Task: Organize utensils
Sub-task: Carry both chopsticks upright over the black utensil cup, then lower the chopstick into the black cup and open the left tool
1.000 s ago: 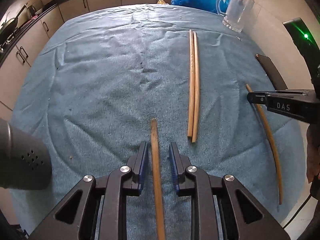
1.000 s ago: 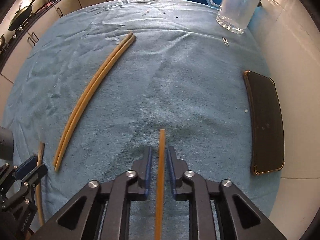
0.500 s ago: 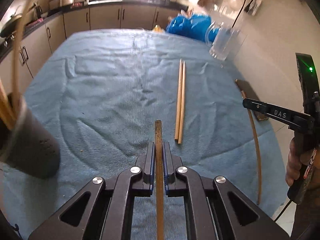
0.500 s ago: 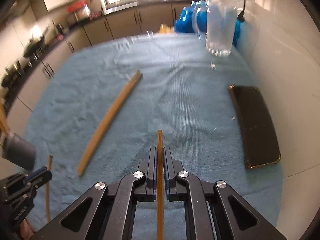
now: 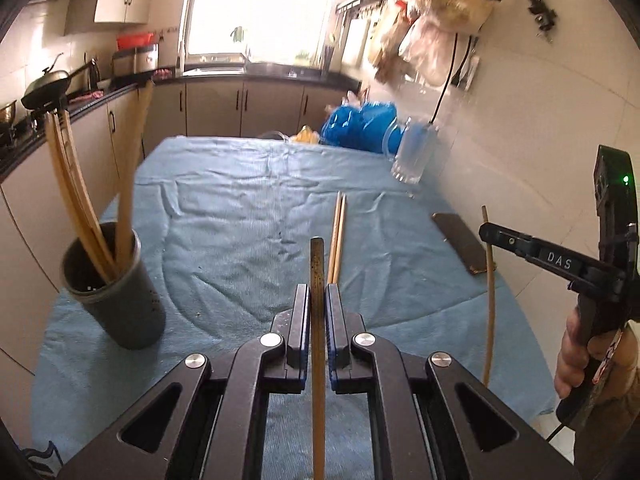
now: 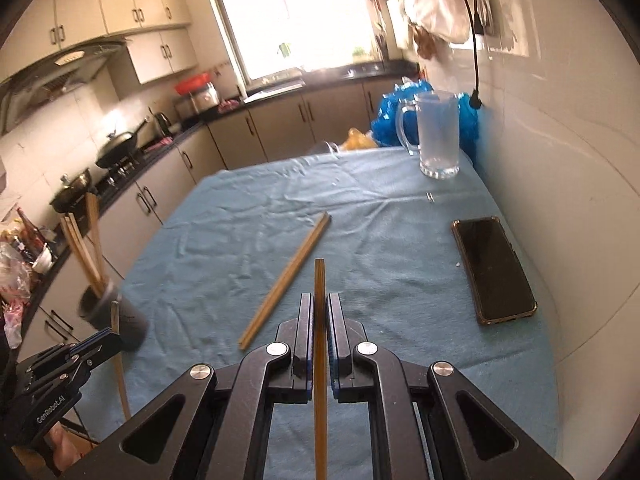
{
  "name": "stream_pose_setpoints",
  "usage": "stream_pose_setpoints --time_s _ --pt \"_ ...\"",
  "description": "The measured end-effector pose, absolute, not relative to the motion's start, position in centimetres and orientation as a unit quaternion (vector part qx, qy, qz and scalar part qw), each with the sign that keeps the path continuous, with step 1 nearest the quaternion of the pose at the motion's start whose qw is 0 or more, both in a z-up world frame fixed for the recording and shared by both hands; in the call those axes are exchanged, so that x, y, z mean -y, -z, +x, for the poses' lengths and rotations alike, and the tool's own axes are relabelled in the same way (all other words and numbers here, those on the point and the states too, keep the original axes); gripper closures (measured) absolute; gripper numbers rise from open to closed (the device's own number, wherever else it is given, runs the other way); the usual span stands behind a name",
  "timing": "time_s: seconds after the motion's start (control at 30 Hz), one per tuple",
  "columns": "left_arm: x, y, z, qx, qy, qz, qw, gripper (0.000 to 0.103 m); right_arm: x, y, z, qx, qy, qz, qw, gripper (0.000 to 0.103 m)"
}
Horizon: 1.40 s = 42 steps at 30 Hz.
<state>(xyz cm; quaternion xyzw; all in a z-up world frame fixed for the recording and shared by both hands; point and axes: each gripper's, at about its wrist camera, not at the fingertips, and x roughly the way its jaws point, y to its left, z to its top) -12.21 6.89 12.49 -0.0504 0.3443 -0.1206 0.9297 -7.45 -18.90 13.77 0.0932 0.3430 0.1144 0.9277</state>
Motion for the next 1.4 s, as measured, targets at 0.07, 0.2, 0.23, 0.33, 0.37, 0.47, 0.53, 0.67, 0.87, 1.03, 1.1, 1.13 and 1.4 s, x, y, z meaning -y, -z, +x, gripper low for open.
stream_pose_setpoints --time_s 0.07,0.2,0.23,0.33,0.37,0.47,0.53,0.67,0.87,1.03,1.1,1.13,1.4 --pt "-7.2 -13.1 -13.2 -0.332 0.121 -0.053 0.934 0.096 18.7 -14.2 -8.0 -0.333 -0.118 0.092 0.931 0.097" --pt "-7.6 -14.1 -14.5 -0.312 0.118 -0.057 0.941 0.096 18.0 -15.2 -9.7 -0.312 -0.128 0.087 0.937 0.097" --pt "-7.8 -14.3 -14.9 -0.307 0.118 -0.059 0.943 0.096 17.7 -15.4 -10.1 -0.307 -0.130 0.086 0.939 0.097" --pt "-8.0 -15.2 -16.0 -0.291 0.119 -0.061 0.947 0.096 17.0 -15.8 -11.1 -0.295 -0.137 0.081 0.942 0.097" --pt "-8.1 -15.6 -16.5 -0.285 0.120 -0.060 0.949 0.096 16.8 -16.0 -11.4 -0.290 -0.138 0.079 0.944 0.097" --pt "-8.3 -16.5 -17.4 -0.268 0.124 -0.058 0.954 0.096 16.1 -16.5 -12.2 -0.278 -0.144 0.075 0.947 0.097" --pt "-8.5 -17.2 -17.9 -0.258 0.128 -0.061 0.956 0.096 15.8 -16.9 -12.6 -0.270 -0.149 0.076 0.948 0.097" --pt "-9.3 -18.5 -18.6 -0.243 0.130 -0.074 0.958 0.096 15.2 -18.0 -13.1 -0.253 -0.160 0.079 0.951 0.097" --pt "-12.1 -20.5 -19.2 -0.223 0.123 -0.106 0.961 0.096 13.8 -19.7 -13.1 -0.234 -0.176 0.079 0.953 0.097" --pt "-14.9 -22.0 -19.3 -0.209 0.113 -0.129 0.963 0.096 11.8 -20.9 -12.0 -0.225 -0.193 0.080 0.952 0.097" --pt "-16.1 -22.8 -19.4 -0.200 0.106 -0.135 0.965 0.096 10.8 -21.6 -11.5 -0.222 -0.202 0.078 0.951 0.097" --pt "-16.8 -23.4 -19.5 -0.192 0.100 -0.136 0.967 0.096 10.4 -21.9 -11.3 -0.219 -0.207 0.078 0.950 0.097" --pt "-20.9 -26.8 -19.4 -0.144 0.051 -0.125 0.980 0.096 5.5 -26.3 -9.6 -0.179 -0.253 0.087 0.947 0.097"
